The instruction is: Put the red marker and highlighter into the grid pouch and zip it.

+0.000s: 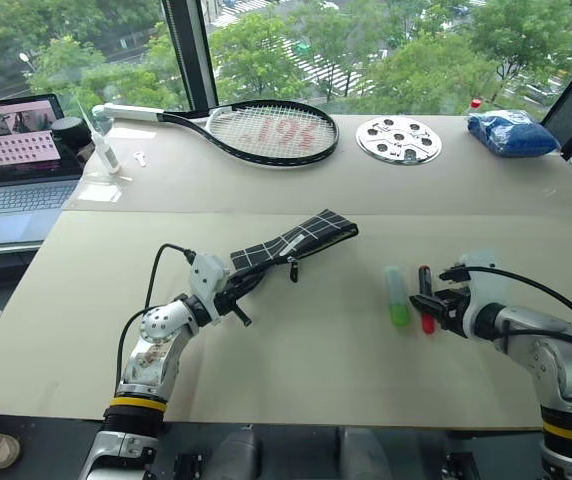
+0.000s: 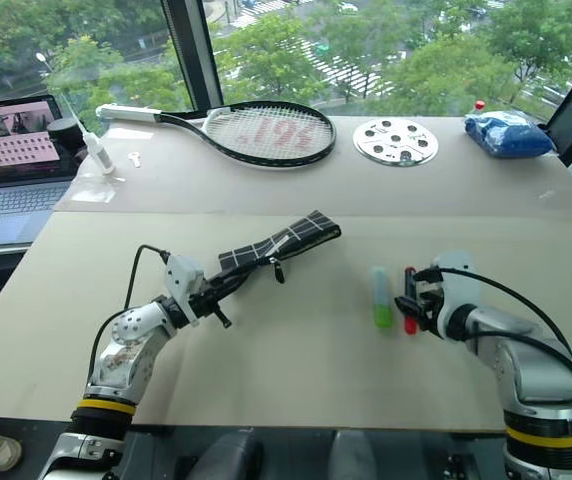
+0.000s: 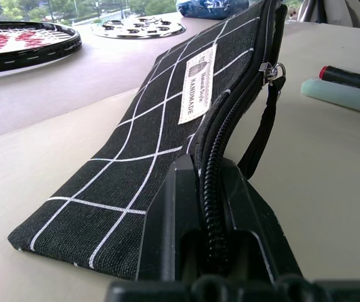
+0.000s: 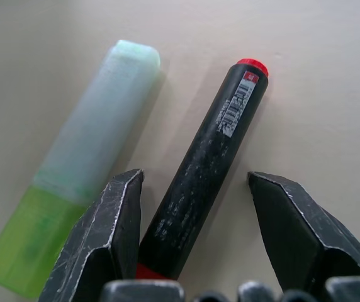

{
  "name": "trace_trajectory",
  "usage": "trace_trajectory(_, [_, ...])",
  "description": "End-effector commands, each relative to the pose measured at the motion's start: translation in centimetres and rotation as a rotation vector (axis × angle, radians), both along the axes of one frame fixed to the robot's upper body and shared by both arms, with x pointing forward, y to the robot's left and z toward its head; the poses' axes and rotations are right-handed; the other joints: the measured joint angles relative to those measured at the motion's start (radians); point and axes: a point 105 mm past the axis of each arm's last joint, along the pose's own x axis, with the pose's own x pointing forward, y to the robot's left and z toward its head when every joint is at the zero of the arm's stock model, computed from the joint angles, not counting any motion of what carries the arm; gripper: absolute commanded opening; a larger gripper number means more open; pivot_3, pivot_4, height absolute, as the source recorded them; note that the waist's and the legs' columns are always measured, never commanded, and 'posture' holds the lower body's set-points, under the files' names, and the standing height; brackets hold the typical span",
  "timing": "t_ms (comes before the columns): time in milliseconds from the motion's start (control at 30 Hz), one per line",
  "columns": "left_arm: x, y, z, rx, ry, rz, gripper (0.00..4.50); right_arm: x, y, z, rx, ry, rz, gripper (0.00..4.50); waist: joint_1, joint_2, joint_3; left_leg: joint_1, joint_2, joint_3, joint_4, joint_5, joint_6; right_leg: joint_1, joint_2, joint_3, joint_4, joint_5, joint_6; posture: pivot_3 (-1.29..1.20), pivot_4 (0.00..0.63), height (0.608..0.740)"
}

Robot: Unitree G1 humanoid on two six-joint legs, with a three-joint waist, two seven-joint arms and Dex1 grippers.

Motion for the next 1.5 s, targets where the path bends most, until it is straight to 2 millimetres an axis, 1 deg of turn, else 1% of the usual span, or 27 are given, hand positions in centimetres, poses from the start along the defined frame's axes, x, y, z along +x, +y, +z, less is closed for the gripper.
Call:
trace_trajectory(33, [0.0,0.1,1.2,-0.006,-0.052,-0.002,0.0,-0.4,-0.6,-0.6,-0.044,0.013,-0.021,1.86,0.0,0.0,0.0,0.0,0.0,0.0,0.0,0.0,0.0,0.0,0.0,0.0,0.0,0.0,0.0,0.0,0.15,0.74])
trace_trajectory(67, [0.0,0.1,1.2,-0.006,-0.052,-0.003,0.0,-0.4,-0.8,-0.8,-0.041,0.014,-0.028,1.57,0.0,0.0,0.0,0.0,0.0,0.0,0.0,0.0,0.0,0.0,0.0,0.0,0.0,0.0,0.0,0.0,0.15,0.74])
trace_trajectory(100, [0.0,0.1,1.2,-0.005,-0.053,-0.004,0.0,-0.4,-0.9,-0.8,-0.037,0.014,-0.032,1.08,0.0,0.0,0.0,0.001,0.0,0.0,0.0,0.0,0.0,0.0,0.0,0.0,0.0,0.0,0.0,0.0,0.15,0.74])
trace_trajectory(133, [0.0,0.1,1.2,-0.004,-0.053,-0.006,0.0,-0.3,-1.2,-0.9,-0.039,0.014,-0.046,0.76,0.0,0.0,0.0,0.001,0.0,0.0,0.0,0.0,0.0,0.0,0.0,0.0,0.0,0.0,0.0,0.0,0.15,0.74])
trace_trajectory(167, [0.1,0.1,1.3,-0.003,-0.054,-0.007,0.0,-0.2,-1.4,-0.9,-0.042,0.012,-0.053,0.53,0.0,-0.001,0.0,0.001,0.0,0.0,0.0,0.0,0.0,0.001,0.0,0.0,0.0,0.0,0.0,0.0,0.15,0.74])
trace_trajectory(233, [0.0,0.0,1.4,0.002,-0.053,-0.018,0.0,0.3,-1.9,-0.6,-0.062,-0.005,-0.065,0.48,-0.001,-0.002,-0.001,0.001,0.0,0.0,0.0,0.0,0.0,0.001,0.0,0.0,0.0,0.0,0.0,0.0,0.15,0.74])
trace_trajectory(300, [-0.1,-0.1,1.4,0.008,-0.045,-0.035,0.0,1.6,-2.7,0.8,-0.09,-0.084,-0.092,0.48,-0.001,-0.002,-0.001,0.002,0.0,0.0,0.0,0.0,0.0,0.002,0.0,0.0,0.0,0.0,0.0,0.0,0.15,0.74])
trace_trajectory(333, [-0.1,-0.2,1.3,0.01,-0.042,-0.043,0.0,2.2,-2.7,1.9,-0.1,-0.138,-0.082,0.48,-0.001,-0.002,-0.001,0.002,0.0,0.0,0.0,0.0,0.0,0.002,0.0,0.0,-0.001,0.0,0.0,0.0,0.15,0.74])
trace_trajectory(400, [-0.3,-0.2,1.2,0.018,-0.033,-0.056,0.0,3.5,-0.6,6.7,-0.052,-0.341,0.058,0.48,-0.002,-0.001,-0.001,0.002,0.0,0.0,0.0,0.0,0.0,0.002,0.0,0.0,-0.001,0.0,0.0,0.0,0.15,0.74])
trace_trajectory(433, [-0.3,-0.3,1.1,0.021,-0.031,-0.06,0.0,3.7,0.2,8.4,-0.04,-0.412,0.116,0.48,-0.006,0.001,0.0,0.002,0.0,0.0,0.0,0.0,0.0,0.0,0.0,0.0,-0.001,0.0,0.0,0.0,0.15,0.74])
trace_trajectory(467, [-0.3,-0.3,1.1,0.022,-0.029,-0.062,0.0,3.3,1.5,9.9,-0.052,-0.479,0.211,0.48,-0.009,0.002,0.001,0.001,0.0,0.001,0.0,0.0,0.0,0.0,0.0,0.001,-0.001,0.0,0.0,0.0,0.15,0.74])
trace_trajectory(500, [-0.4,-0.2,1.1,0.023,-0.029,-0.064,0.0,2.5,3.0,10.8,-0.085,-0.519,0.337,0.48,-0.009,0.002,0.001,0.002,0.0,0.001,0.0,0.0,0.0,0.0,0.0,0.001,-0.001,0.0,0.0,0.0,0.15,0.74])
trace_trajectory(533, [-0.3,-0.2,1.2,0.024,-0.028,-0.065,0.0,1.4,4.4,11.2,-0.132,-0.534,0.474,0.48,-0.008,0.002,0.001,0.002,0.0,0.0,-0.001,0.0,0.0,0.0,0.0,0.0,0.0,0.0,0.0,0.0,0.15,0.74])
trace_trajectory(567, [-0.3,-0.1,1.2,0.025,-0.027,-0.065,0.0,0.6,5.4,11.2,-0.165,-0.538,0.568,0.48,-0.007,0.002,0.001,0.002,0.0,0.0,-0.002,0.0,0.0,0.0,0.0,0.0,0.0,-0.001,0.0,0.0,0.15,0.74])
trace_trajectory(633, [-0.3,-0.1,1.3,0.028,-0.028,-0.067,0.0,-0.7,6.5,10.1,-0.318,-0.506,0.751,0.48,-0.002,0.001,0.0,0.001,0.0,0.0,-0.001,0.0,0.0,0.001,0.0,-0.001,-0.001,-0.001,0.001,0.0,0.15,0.74])
trace_trajectory(700, [-0.3,-0.2,1.4,0.028,-0.029,-0.068,0.0,-1.2,6.9,9.0,-0.479,-0.493,0.876,0.48,-0.002,-0.001,0.0,0.001,0.0,0.0,0.0,-0.001,0.001,0.002,0.0,-0.001,-0.001,-0.001,0.002,0.0,0.15,0.74])
trace_trajectory(800, [-0.3,-0.2,1.5,0.027,-0.031,-0.071,0.0,-1.2,7.1,8.4,-0.628,-0.498,0.985,0.48,-0.002,-0.001,0.0,0.001,0.0,0.001,0.001,-0.001,0.001,0.001,-0.001,0.0,-0.001,-0.001,0.002,0.0,0.15,0.74])
trace_trajectory(900, [-0.4,-0.3,1.4,0.029,-0.031,-0.078,0.0,0.1,7.4,9.1,-0.719,-0.563,0.98,0.48,-0.005,-0.001,0.0,0.001,0.0,0.001,0.0,-0.001,0.001,0.0,0.0,0.0,-0.001,-0.001,0.002,0.0,0.15,0.74])
trace_trajectory(1000, [-0.4,-0.4,1.4,0.029,-0.032,-0.081,0.0,0.9,8.1,9.6,-0.733,-0.61,0.978,0.48,-0.006,-0.001,0.0,0.001,0.0,0.001,0.0,0.0,0.0,0.0,0.0,0.0,-0.001,-0.001,0.001,0.0,0.15,0.74])
trace_trajectory(1133, [-0.5,-0.6,1.4,0.032,-0.032,-0.093,0.0,1.3,8.9,9.8,-0.752,-0.639,1.004,0.48,-0.002,-0.001,0.0,0.001,0.0,0.001,0.0,0.0,0.0,0.0,0.0,0.0,-0.001,-0.001,0.001,0.0,0.15,0.74])
trace_trajectory(1367, [-0.4,-0.8,1.4,0.034,-0.036,-0.101,0.0,2.4,9.0,9.2,-0.847,-0.646,1.031,0.48,-0.001,-0.001,0.0,0.0,0.0,0.001,0.0,0.0,0.0,0.0,0.0,0.0,-0.001,-0.001,0.001,0.0,0.15,0.74])
trace_trajectory(1500, [-0.3,-0.9,1.4,0.035,-0.037,-0.103,0.0,2.8,9.9,9.6,-0.841,-0.675,1.042,0.48,-0.003,-0.001,0.0,0.0,0.0,0.001,0.0,0.0,-0.001,0.0,0.0,0.0,-0.001,-0.001,0.001,0.0,0.15,0.74])
